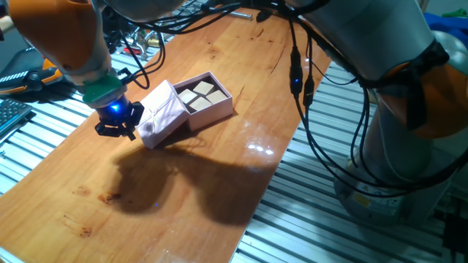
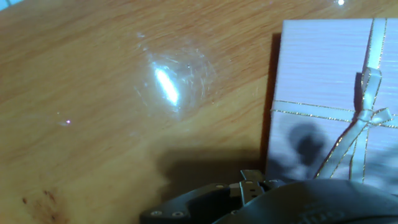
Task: Slide the outer casing onto the gift box
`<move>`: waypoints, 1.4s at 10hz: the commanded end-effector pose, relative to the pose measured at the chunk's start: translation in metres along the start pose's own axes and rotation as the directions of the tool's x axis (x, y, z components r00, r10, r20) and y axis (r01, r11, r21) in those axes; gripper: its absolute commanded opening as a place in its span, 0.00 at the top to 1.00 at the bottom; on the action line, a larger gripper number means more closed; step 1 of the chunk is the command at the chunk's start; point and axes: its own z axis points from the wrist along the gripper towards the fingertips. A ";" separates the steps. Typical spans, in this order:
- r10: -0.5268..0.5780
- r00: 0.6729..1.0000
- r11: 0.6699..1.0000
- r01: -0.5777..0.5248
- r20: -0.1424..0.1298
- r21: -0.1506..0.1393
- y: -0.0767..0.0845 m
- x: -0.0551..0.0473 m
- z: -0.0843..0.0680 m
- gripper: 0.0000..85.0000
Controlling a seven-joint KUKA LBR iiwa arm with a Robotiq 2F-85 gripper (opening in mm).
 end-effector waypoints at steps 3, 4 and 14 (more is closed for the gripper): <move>0.005 1.000 1.000 -0.005 -0.005 0.001 -0.004 -0.012 -0.004 1.00; 0.014 1.000 1.000 -0.014 0.000 0.006 -0.003 -0.013 -0.004 1.00; 0.002 1.000 1.000 -0.002 -0.008 -0.018 -0.005 -0.016 -0.003 1.00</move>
